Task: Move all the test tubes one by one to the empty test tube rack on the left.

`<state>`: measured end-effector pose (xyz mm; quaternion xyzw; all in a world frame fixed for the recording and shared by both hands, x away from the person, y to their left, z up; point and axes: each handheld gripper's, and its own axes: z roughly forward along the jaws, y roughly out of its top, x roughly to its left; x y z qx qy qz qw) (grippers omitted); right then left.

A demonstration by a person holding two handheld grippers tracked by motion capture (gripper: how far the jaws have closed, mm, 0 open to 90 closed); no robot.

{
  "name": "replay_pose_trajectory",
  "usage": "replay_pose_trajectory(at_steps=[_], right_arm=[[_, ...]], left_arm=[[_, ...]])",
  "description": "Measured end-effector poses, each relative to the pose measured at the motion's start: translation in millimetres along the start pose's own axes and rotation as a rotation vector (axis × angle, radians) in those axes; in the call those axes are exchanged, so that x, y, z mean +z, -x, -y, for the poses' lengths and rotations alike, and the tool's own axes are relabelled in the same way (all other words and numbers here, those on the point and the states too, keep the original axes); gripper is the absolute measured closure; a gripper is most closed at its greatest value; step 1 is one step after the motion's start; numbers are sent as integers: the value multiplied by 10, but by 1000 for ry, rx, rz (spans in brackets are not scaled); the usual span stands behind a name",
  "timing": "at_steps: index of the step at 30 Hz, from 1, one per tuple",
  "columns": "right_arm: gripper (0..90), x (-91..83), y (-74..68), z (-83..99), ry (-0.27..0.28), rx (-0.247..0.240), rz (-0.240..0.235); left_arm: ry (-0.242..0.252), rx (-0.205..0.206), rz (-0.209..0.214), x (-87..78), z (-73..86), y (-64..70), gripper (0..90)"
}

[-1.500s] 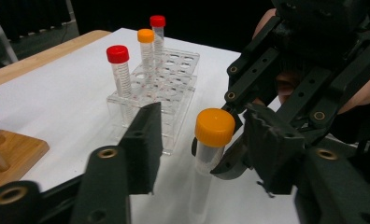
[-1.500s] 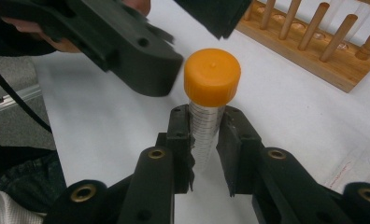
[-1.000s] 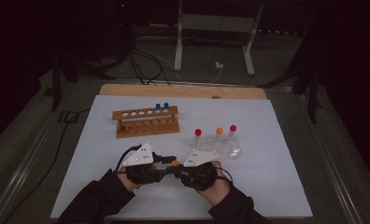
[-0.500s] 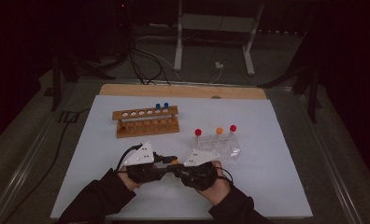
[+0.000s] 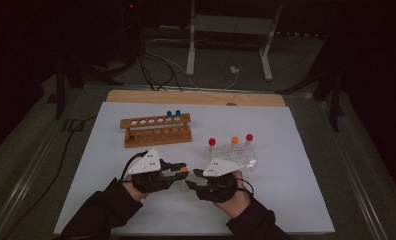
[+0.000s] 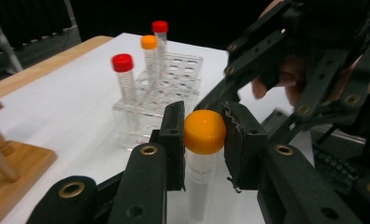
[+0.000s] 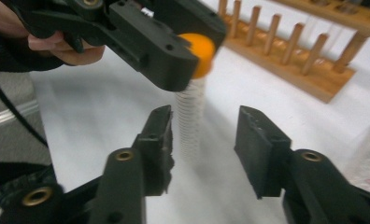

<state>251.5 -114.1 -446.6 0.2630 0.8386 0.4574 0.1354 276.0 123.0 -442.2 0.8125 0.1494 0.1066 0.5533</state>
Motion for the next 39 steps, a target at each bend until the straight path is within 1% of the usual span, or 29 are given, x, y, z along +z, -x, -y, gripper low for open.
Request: replay_pose_trajectory(at_steps=[4, 7, 11, 17, 18, 19, 20, 22, 23, 26, 27, 28, 34, 35, 37, 39], right_arm=[[428, -69, 39, -16, 31, 9, -5], [315, -94, 44, -21, 36, 8, -2], [196, -102, 32, -22, 40, 4, -2], [81, -99, 34, -25, 42, 20, 12], [65, -101, 41, -24, 46, 23, 12], [50, -103, 45, -25, 47, 27, 14], [21, -105, 50, -24, 47, 25, 7], [14, -114, 53, -21, 54, 24, -4], [0, -120, 57, -19, 59, 19, -18], [0, -143, 62, -18, 75, 15, -34], [0, -153, 60, -18, 83, 7, -28], [0, -165, 59, -20, 86, 5, -32], [0, -213, 62, -36, 110, 7, -30], [0, -213, 63, -36, 108, 4, -30], [0, -212, 60, -33, 105, 1, -28], [0, -202, 63, -30, 98, -1, -33]], left_arm=[[9, -8, -23, -54, -6, -73, 719], [10, -15, -44, -88, -1, -133, 719], [15, -29, -69, -137, -9, -223, 720], [20, -27, -124, -215, -74, -370, 719], [20, -24, -137, -228, -91, -393, 719], [21, -27, -141, -242, -107, -420, 720], [24, -29, -150, -257, -124, -446, 720], [22, -23, -167, -283, -161, -496, 720], [25, -25, -177, -296, -179, -520, 720], [26, -21, -206, -333, -231, -599, 719], [27, -26, -210, -344, -246, -624, 719], [27, -22, -221, -354, -259, -648, 719], [36, -36, -266, -397, -319, -815, 720], [32, -29, -279, -396, -330, -837, 719], [41, -39, -289, -404, -351, -892, 719], [43, -34, -310, -405, -373, -938, 719]])
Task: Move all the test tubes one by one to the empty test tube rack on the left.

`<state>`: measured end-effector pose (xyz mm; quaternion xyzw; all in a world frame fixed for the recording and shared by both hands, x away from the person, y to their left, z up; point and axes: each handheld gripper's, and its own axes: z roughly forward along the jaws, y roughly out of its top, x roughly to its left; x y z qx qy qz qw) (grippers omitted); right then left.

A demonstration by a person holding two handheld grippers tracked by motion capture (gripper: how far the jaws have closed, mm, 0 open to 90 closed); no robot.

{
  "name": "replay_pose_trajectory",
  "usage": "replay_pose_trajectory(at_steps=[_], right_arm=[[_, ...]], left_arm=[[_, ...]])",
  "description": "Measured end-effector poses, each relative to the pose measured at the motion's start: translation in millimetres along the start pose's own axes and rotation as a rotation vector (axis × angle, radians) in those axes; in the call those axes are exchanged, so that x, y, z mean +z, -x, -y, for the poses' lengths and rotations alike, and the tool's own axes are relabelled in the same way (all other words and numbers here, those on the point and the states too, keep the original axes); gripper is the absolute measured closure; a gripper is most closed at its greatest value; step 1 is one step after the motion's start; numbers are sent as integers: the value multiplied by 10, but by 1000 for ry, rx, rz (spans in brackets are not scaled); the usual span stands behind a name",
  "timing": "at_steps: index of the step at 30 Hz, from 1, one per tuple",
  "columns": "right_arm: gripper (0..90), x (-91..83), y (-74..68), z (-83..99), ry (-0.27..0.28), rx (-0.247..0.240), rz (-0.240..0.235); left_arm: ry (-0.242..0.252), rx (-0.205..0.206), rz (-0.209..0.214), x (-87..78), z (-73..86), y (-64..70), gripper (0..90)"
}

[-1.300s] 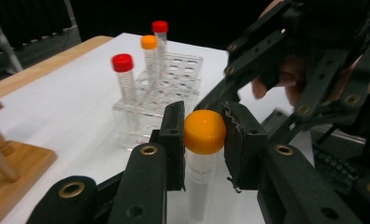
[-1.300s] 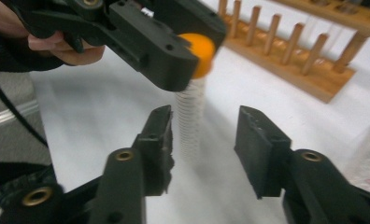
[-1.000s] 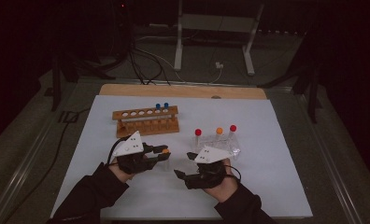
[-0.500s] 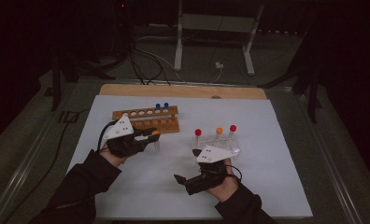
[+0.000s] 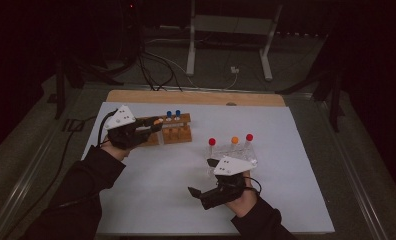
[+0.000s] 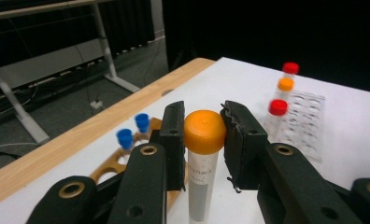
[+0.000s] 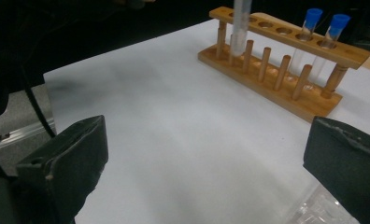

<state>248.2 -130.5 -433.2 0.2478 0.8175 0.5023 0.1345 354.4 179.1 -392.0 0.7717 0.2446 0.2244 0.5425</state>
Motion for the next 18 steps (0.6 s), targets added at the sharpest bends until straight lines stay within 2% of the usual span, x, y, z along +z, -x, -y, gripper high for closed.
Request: replay_pose_trajectory(at_steps=[4, 10, 18], right_arm=[[0, 7, 4, 4, 0, -1, 0], [0, 4, 12, 9, -1, 3, -4], [0, -1, 21, 16, -1, 1, -4]], left_arm=[[19, -22, -26, 39, -56, -112, 719], [31, -28, -73, 136, -122, -247, 719], [37, -46, -137, 293, -120, -415, 719]])
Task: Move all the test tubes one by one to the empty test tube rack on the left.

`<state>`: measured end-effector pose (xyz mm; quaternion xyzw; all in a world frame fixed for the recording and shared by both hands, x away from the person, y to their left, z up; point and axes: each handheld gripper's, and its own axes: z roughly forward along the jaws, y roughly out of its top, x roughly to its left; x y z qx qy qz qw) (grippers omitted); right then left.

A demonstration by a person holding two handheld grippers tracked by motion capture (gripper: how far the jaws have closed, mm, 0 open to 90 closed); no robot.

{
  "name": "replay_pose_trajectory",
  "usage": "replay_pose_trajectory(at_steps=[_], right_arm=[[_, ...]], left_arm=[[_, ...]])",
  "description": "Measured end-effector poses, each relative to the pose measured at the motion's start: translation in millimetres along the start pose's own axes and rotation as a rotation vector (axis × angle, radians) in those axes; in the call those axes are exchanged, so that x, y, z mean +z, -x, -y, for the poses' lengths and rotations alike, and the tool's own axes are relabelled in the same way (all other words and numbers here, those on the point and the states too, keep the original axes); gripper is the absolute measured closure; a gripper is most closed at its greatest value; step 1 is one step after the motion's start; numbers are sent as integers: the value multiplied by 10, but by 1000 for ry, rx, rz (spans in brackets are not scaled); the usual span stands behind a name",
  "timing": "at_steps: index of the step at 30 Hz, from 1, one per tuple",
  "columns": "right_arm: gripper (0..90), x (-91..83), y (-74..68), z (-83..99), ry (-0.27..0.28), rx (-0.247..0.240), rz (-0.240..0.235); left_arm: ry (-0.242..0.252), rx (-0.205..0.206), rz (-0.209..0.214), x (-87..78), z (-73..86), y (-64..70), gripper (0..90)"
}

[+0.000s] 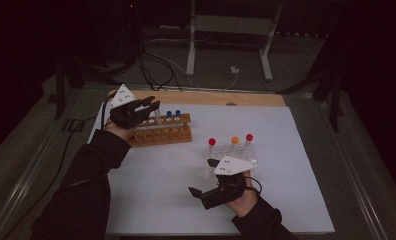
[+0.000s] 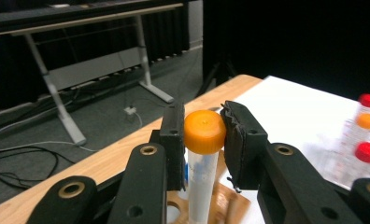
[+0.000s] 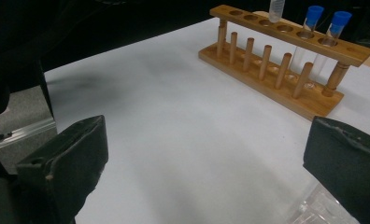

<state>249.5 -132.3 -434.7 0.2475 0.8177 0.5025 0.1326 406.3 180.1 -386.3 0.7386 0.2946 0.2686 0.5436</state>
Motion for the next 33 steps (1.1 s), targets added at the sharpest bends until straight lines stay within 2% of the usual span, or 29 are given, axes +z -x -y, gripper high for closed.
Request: replay_pose_trajectory(at_steps=[4, 10, 15, 28, 33], right_arm=[[0, -3, 3, 1, 1, 2, -2], [0, 6, 4, 9, -4, 0, -7], [0, 3, 10, 10, -3, 4, -8], [0, 5, 25, 26, -8, 6, -13], [0, 4, 33, 30, -8, 6, -12]], left_arm=[[-3, -10, -29, 70, 39, -63, 719], [5, -52, -47, 189, 101, -143, 720], [-11, -55, -62, 276, 189, -142, 719], [-51, -88, -66, 424, 457, -114, 719], [-82, -73, -71, 469, 534, -90, 719]])
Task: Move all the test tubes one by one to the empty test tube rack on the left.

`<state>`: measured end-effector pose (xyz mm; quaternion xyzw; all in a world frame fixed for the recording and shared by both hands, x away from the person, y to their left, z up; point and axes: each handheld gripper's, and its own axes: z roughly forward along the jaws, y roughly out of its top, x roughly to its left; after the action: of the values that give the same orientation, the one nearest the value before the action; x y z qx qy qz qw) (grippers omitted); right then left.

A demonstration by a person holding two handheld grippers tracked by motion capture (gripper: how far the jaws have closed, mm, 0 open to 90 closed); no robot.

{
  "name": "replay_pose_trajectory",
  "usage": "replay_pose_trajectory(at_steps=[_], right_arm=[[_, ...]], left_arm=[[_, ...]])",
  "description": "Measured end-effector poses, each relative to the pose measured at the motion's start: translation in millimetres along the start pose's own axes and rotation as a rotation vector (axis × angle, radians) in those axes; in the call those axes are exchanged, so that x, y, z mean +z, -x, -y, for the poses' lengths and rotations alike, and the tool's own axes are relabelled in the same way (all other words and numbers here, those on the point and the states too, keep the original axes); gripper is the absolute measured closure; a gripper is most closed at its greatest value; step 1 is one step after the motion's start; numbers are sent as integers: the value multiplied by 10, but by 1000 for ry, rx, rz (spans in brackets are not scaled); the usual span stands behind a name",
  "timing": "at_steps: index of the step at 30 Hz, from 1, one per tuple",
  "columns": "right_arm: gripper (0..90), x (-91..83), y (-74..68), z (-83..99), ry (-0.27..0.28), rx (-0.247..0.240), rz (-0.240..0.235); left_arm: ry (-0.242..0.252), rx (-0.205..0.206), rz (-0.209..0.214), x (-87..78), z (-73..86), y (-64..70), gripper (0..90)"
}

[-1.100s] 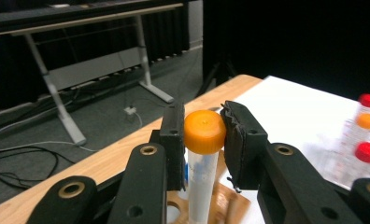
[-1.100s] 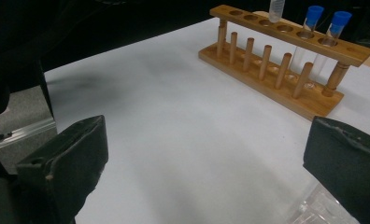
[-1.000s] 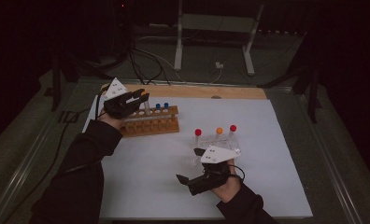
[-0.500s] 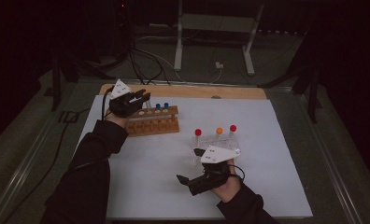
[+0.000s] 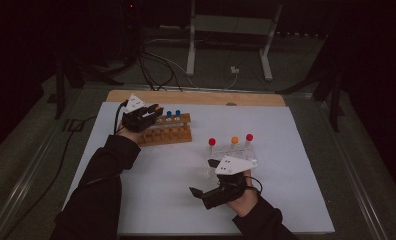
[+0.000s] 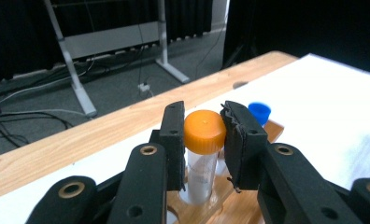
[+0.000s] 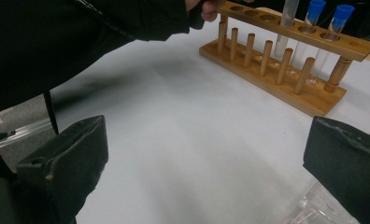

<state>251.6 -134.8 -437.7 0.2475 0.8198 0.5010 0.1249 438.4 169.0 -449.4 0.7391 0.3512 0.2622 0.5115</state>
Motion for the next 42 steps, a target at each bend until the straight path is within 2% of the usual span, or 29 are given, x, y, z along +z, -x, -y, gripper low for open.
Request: replay_pose_trajectory(at_steps=[11, 24, 31, 36, 38, 42], right_arm=[[0, -6, -3, -1, 0, -1, -4], [0, -66, 20, -34, 17, 0, -1], [0, -111, 43, -56, 28, 4, 2], [0, -167, 62, -84, 41, 2, 14], [0, -207, 89, -99, 52, 3, 23], [0, -313, 170, -133, 71, 9, 53]], left_arm=[[-38, 4, -6, 80, 88, 14, 718], [-53, -23, -2, 82, 79, -7, 709], [-75, -5, -3, 83, 50, 11, 702], [-60, -16, 6, 10, -3, 24, 568], [-49, -9, -9, -68, -49, 43, 470], [-38, 11, 15, -231, -109, 84, 343]])
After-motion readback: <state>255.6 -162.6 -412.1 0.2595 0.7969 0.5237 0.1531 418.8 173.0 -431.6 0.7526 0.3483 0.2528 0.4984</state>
